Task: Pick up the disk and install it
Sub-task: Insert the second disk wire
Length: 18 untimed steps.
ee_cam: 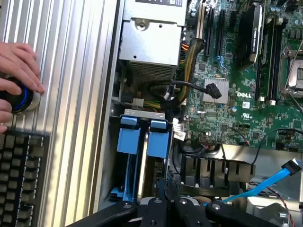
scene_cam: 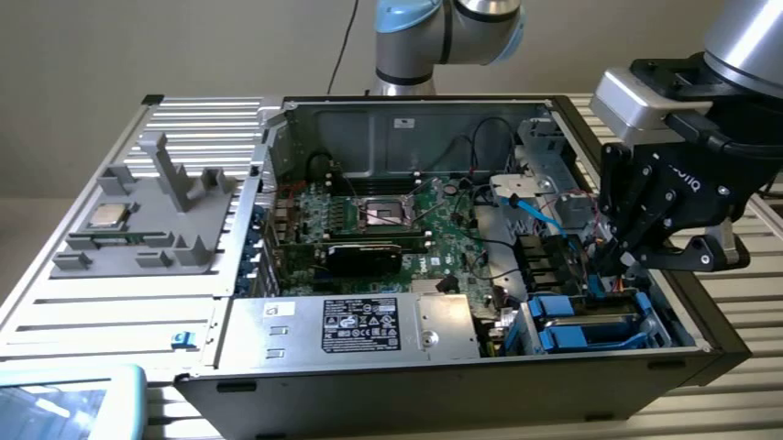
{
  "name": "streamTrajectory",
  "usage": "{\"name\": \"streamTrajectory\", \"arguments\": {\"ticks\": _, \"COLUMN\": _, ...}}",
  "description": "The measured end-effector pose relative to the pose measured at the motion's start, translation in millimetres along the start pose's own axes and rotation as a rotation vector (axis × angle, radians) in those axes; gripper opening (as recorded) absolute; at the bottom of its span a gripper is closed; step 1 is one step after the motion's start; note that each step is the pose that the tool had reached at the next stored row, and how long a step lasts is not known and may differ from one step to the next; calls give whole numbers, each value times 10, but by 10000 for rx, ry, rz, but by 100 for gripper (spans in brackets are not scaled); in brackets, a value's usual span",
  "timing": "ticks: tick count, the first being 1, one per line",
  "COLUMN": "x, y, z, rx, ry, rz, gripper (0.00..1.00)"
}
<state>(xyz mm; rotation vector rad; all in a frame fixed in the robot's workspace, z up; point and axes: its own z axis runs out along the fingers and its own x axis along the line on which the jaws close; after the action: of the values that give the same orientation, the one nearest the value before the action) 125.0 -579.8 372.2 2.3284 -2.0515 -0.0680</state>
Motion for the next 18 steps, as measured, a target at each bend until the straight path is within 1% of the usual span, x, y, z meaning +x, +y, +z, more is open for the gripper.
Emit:
{"name": "streamTrajectory", "arguments": {"ticks": 2, "x": 0, "y": 0, "z": 1, "rx": 20, "ry": -87, "rz": -284, "gripper": 11}}
{"name": "streamTrajectory", "arguments": {"ticks": 7, "x": 1, "y": 0, "z": 1, "rx": 81, "ry": -361, "rz": -968, "gripper": 11}}
{"name": "streamTrajectory", "arguments": {"ticks": 9, "x": 0, "y": 0, "z": 1, "rx": 113, "ry": -436, "rz": -1261, "gripper": 11}}
{"name": "streamTrajectory", "arguments": {"ticks": 10, "x": 0, "y": 1, "z": 0, "rx": 136, "ry": -457, "rz": -1412, "gripper": 11}}
{"name": "streamTrajectory", "arguments": {"ticks": 12, "x": 0, "y": 0, "z": 1, "rx": 179, "ry": -458, "rz": -1759, "gripper": 11}}
{"name": "streamTrajectory", "arguments": {"ticks": 13, "x": 0, "y": 1, "z": 2, "rx": 207, "ry": -446, "rz": -1938, "gripper": 11}}
{"name": "streamTrajectory", "arguments": {"ticks": 15, "x": 1, "y": 0, "z": 2, "rx": 281, "ry": -409, "rz": -2310, "gripper": 11}}
{"name": "streamTrajectory", "arguments": {"ticks": 17, "x": 0, "y": 0, "z": 1, "rx": 396, "ry": -364, "rz": -2639, "gripper": 11}}
{"name": "streamTrajectory", "arguments": {"ticks": 18, "x": 0, "y": 0, "z": 1, "rx": 487, "ry": -335, "rz": -2787, "gripper": 11}}
